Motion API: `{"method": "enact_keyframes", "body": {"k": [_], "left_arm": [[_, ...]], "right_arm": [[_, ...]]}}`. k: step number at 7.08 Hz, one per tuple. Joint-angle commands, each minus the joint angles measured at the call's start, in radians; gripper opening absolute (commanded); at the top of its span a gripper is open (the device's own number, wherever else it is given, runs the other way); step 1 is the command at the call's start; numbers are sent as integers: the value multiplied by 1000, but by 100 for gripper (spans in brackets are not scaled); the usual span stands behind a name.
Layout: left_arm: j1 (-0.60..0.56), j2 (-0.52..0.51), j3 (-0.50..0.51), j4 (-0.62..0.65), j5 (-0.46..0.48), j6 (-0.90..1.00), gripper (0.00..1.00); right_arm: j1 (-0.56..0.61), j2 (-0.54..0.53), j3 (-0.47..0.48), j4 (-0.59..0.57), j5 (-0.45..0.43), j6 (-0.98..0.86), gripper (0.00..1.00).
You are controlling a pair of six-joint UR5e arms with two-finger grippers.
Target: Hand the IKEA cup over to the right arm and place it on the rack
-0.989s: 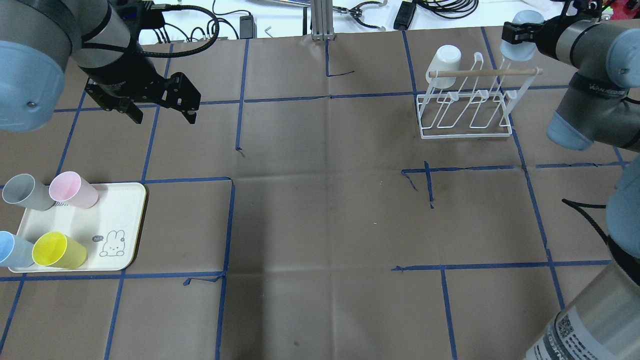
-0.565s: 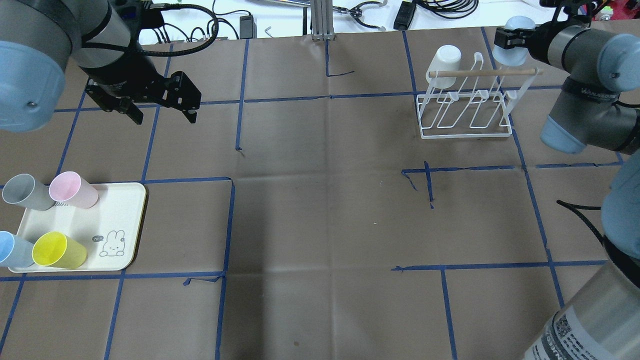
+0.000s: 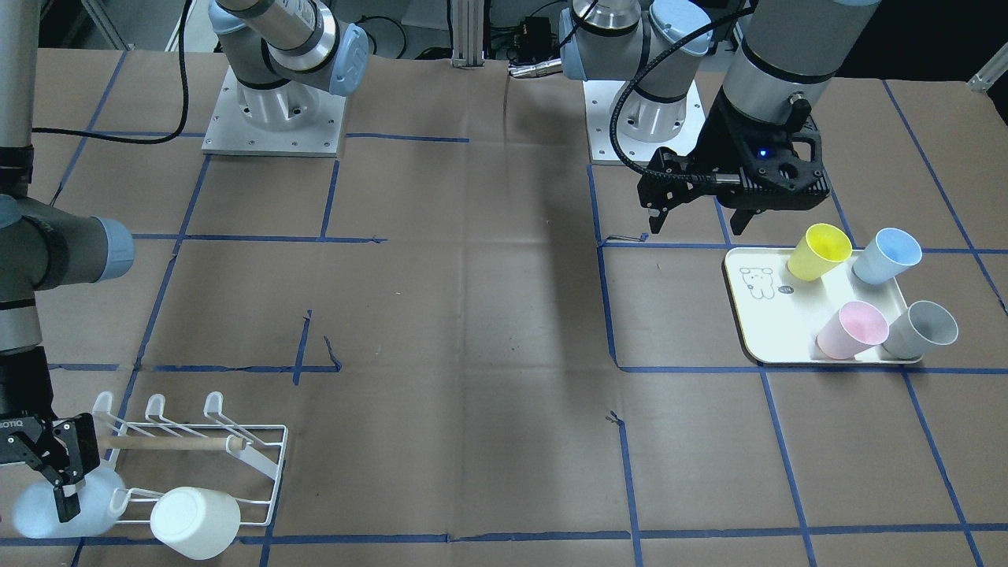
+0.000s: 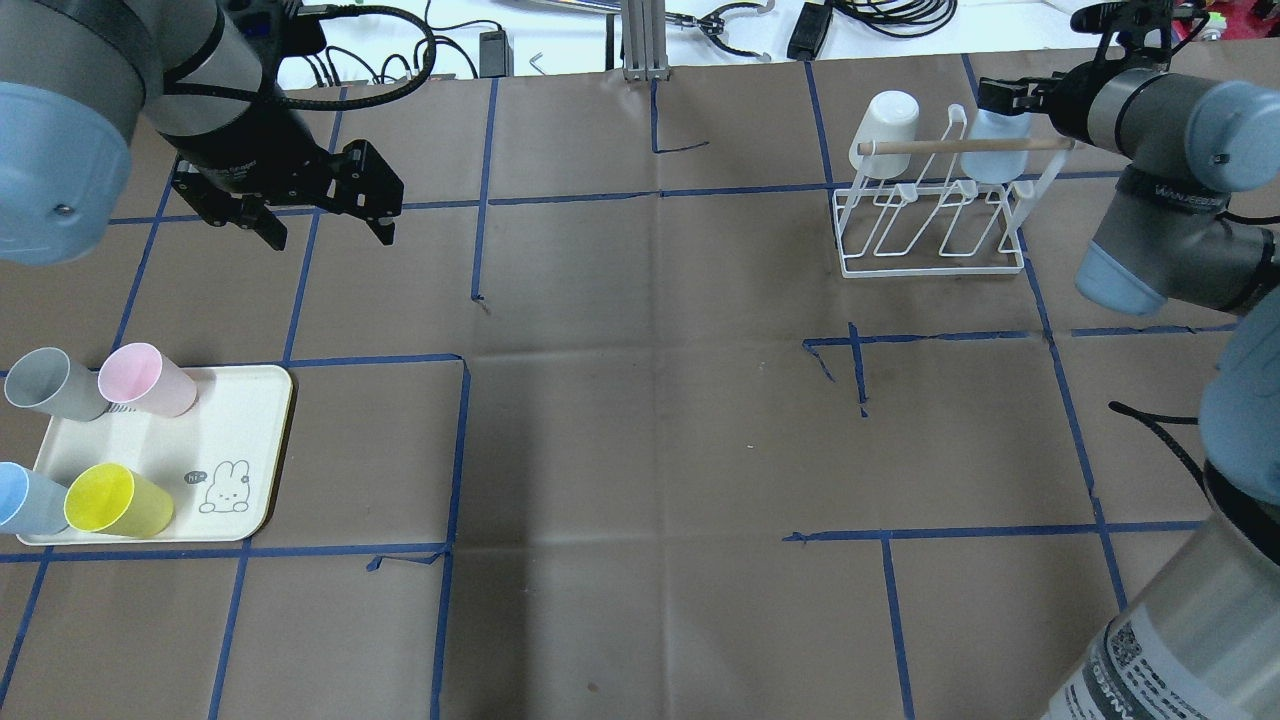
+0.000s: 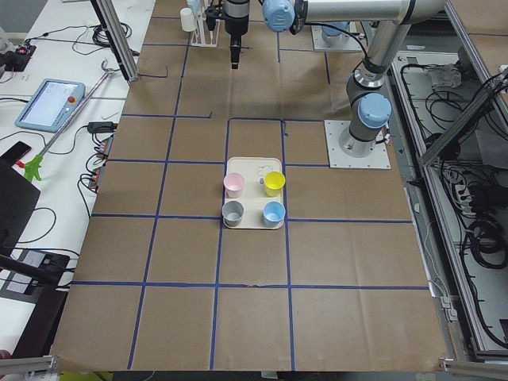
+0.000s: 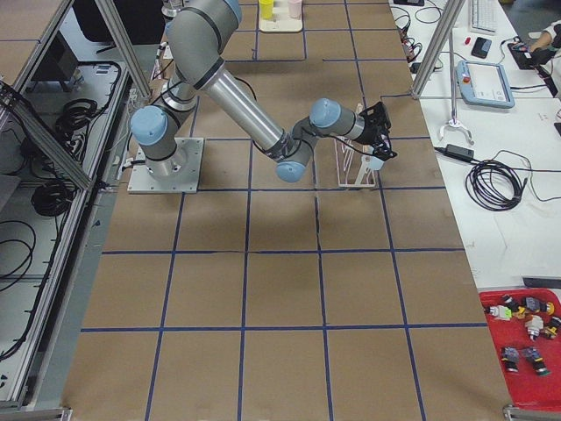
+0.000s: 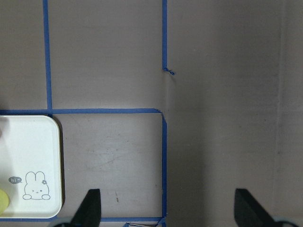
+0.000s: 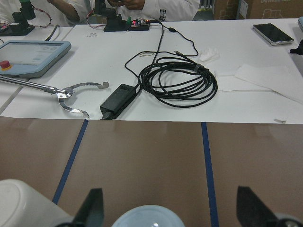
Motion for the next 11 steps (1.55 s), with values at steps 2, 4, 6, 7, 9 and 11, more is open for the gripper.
{"method": "enact_keyframes", "body": {"k": [2,4,6,7,9,11], "left_arm": [[0,-2,0,0,-1,0,100],[0,-2,0,0,-1,0,100],[0,-2,0,2,-1,0,100],[0,-2,0,0,-1,1,100],[0,-5,2,-3,0,1,100],[-3,-7,3,-6,3,3,100]], "right_arm": [[5,-15,-9,4,1,-7,100],[6,-110,-32,273,-16,-7,100],[8,-194,-66,552,-41,-2,100],[15,-228,-73,702,-105,-2,100],[47,-393,-76,1038,-218,1,100],[171,-525,-73,1381,-341,121,100]]}}
